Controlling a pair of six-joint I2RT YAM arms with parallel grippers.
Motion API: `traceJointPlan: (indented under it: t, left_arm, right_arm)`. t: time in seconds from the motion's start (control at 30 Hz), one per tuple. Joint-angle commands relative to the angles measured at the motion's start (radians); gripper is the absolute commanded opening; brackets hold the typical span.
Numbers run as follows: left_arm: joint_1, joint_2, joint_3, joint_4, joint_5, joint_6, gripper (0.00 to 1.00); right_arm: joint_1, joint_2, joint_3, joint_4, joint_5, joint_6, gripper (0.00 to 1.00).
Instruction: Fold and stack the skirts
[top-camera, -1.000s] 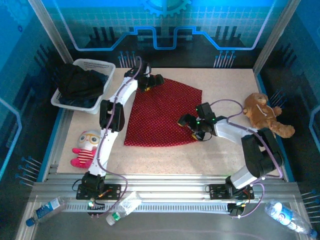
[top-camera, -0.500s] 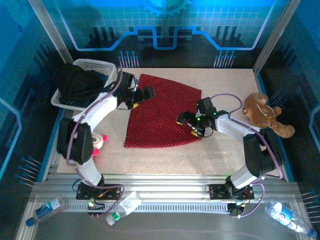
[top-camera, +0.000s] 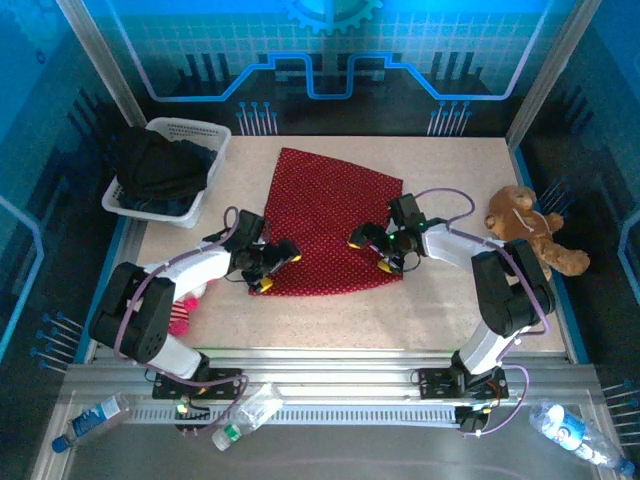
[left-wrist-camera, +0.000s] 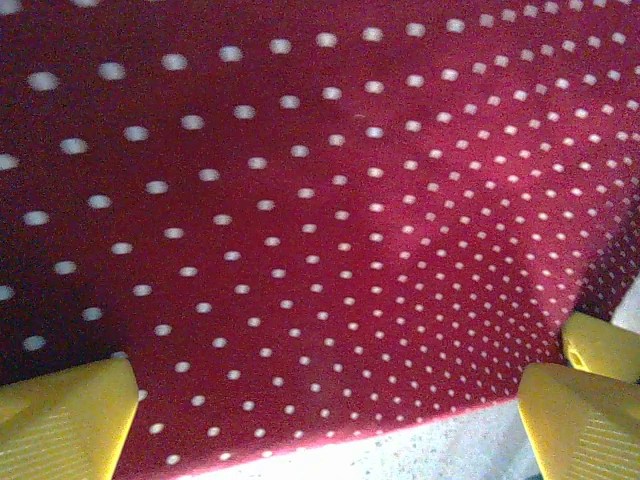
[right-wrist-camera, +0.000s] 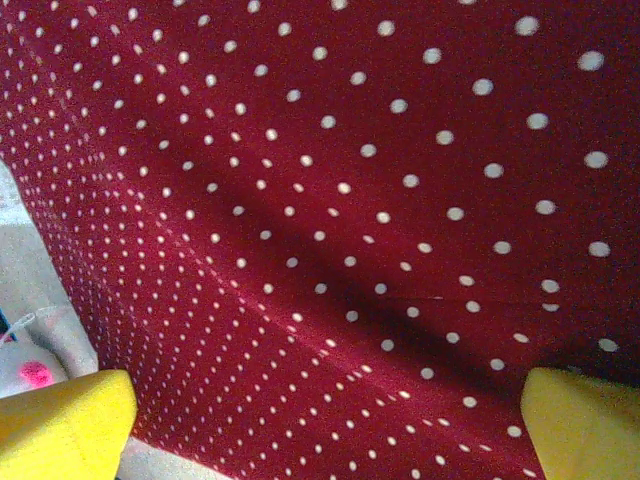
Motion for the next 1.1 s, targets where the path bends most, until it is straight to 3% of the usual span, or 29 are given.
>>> traceJointPlan:
  t: [0.0, 0.27, 0.5, 0.67, 0.77, 1.07]
  left_arm:
    - [0.012, 0.007, -0.053, 0.015, -0.072, -0.034, 0.99]
    - [0.084, 0.085, -0.013, -0.018, -0.049, 0.080, 0.99]
    - [0.089, -0.027, 0.048, -0.122, -0.013, 0.135, 0.99]
    - [0.089, -0.181, 0.022, -0.285, -0.212, 0.120, 0.99]
    - [0.087, -0.232, -0.016, -0.318, -0.242, 0.103, 0.98]
    - [0.079, -0.215, -0.121, -0.213, -0.123, 0.020, 0.62]
  right_arm:
    - [0.009, -0.045, -0.107, 0.029, 0.079, 0.094, 1.00]
    - [0.023, -0.104, -0.272, 0.130, 0.111, 0.250, 1.00]
    - [0.025, -0.154, -0.175, -0.039, 0.120, 0.097, 1.00]
    - [0.038, -0.165, -0.113, -0.100, 0.163, 0.041, 1.00]
    - [0.038, -0.134, -0.111, -0.071, 0.131, 0.052, 1.00]
    - [0.039, -0.095, -0.129, -0.012, 0.091, 0.081, 1.00]
